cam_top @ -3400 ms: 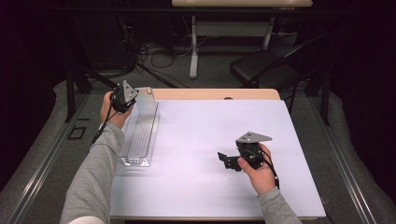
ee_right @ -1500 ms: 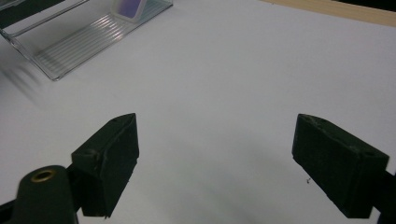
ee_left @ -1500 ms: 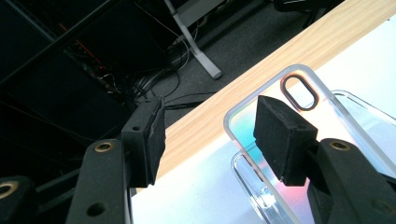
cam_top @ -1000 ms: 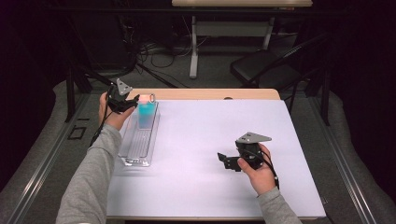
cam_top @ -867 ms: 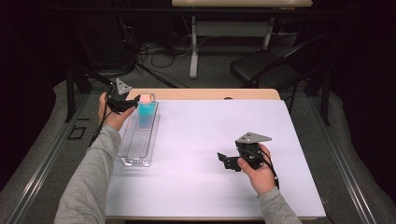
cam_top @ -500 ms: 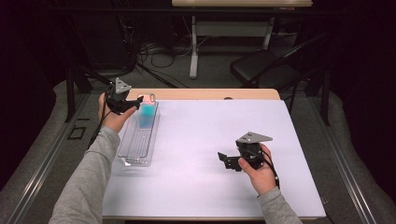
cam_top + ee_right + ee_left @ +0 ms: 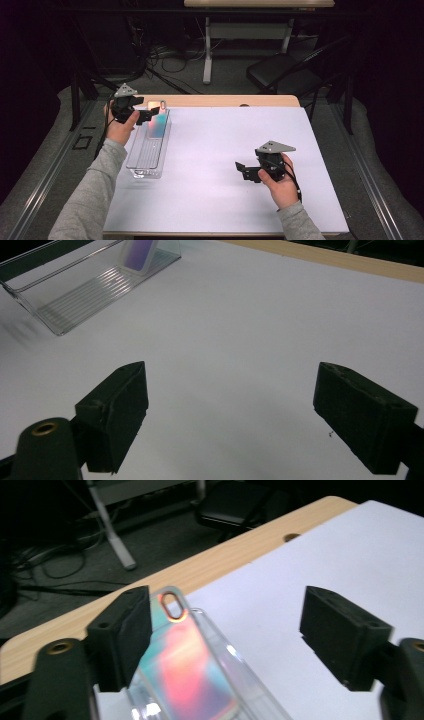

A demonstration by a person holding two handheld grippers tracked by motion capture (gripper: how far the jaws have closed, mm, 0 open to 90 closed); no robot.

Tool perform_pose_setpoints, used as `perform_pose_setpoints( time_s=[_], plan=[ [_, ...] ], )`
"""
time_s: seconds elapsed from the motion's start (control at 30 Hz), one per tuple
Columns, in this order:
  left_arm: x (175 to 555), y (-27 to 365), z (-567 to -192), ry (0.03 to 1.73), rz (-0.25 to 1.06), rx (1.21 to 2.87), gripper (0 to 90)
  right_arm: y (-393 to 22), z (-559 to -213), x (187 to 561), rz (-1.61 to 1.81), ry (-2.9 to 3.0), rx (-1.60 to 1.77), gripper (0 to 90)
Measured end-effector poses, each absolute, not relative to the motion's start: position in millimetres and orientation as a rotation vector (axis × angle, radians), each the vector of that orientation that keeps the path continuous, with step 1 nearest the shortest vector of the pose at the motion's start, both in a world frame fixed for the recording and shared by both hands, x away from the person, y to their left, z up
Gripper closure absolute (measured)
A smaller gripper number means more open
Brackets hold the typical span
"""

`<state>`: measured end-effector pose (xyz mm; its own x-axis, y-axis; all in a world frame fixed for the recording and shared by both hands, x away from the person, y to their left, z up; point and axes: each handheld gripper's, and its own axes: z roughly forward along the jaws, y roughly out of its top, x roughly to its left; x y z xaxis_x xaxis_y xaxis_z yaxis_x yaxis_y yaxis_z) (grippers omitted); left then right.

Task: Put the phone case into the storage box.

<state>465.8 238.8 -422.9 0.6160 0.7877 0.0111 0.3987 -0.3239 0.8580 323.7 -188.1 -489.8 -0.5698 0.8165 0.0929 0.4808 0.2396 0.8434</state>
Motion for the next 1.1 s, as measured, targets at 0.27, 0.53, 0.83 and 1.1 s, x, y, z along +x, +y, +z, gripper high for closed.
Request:
perform_pose_setpoints(
  time_s=[0.27,0.53,0.83,1.1],
  plan=[
    [449,225,-415,0.881,0.524,1.965,16.6,-190,-485,321,1.264,2.139,1.194,11.9],
    [429,213,-410,0.805,0.452,1.956,15.3,-191,-481,318,1.266,2.139,1.186,2.7],
    [403,207,-411,0.764,0.381,1.942,15.3,-188,-476,310,1.255,2.146,1.152,0.0],
    [380,206,-416,0.724,0.313,1.929,15.3,-191,-473,298,1.247,2.144,1.113,0.0]
  ],
)
